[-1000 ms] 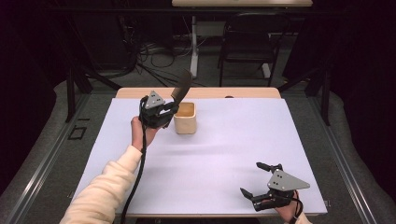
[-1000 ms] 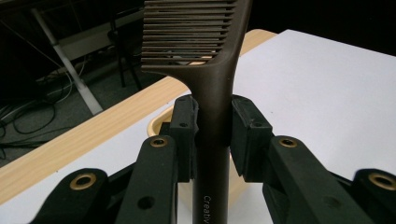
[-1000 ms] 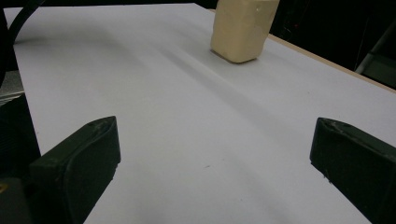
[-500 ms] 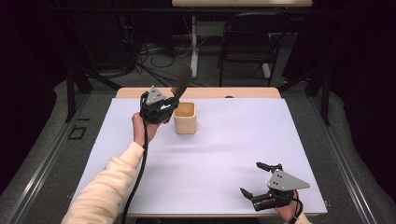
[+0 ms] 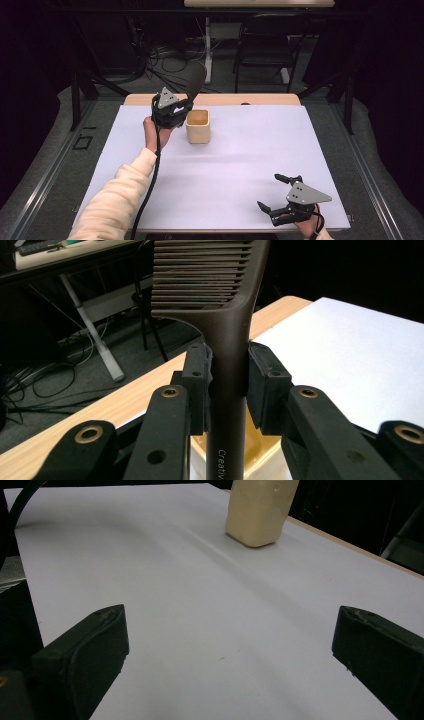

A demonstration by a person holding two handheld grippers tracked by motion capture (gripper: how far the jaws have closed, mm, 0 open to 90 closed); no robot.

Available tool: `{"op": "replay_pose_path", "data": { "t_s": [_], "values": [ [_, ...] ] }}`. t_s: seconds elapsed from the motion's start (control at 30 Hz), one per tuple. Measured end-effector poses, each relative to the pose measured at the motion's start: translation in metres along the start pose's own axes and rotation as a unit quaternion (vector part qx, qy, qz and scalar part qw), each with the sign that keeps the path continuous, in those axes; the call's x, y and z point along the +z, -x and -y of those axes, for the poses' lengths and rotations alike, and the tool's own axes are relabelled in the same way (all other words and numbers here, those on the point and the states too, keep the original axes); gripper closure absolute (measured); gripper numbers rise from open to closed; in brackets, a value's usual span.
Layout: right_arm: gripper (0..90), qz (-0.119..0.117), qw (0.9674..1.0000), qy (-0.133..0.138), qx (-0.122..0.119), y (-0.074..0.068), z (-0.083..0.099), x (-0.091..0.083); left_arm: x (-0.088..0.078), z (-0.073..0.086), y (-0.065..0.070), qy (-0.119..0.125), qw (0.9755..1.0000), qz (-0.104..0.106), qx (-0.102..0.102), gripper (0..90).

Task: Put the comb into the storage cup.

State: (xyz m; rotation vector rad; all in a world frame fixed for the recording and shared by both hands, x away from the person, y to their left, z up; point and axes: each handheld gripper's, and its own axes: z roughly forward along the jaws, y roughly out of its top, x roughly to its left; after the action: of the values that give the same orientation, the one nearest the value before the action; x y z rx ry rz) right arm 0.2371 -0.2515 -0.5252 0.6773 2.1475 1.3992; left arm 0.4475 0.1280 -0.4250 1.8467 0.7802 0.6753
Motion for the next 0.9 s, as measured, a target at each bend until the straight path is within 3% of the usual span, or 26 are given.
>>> {"op": "replay_pose_path", "data": {
  "t_s": [0.9],
  "values": [
    [0.0, 0.003, 1.0000, 0.004, 0.005, 0.002, 0.001, 0.000, 0.011, -0.012, 0.002, 0.026, 0.9996, -0.007, -0.006, 72.5]
  ]
}}
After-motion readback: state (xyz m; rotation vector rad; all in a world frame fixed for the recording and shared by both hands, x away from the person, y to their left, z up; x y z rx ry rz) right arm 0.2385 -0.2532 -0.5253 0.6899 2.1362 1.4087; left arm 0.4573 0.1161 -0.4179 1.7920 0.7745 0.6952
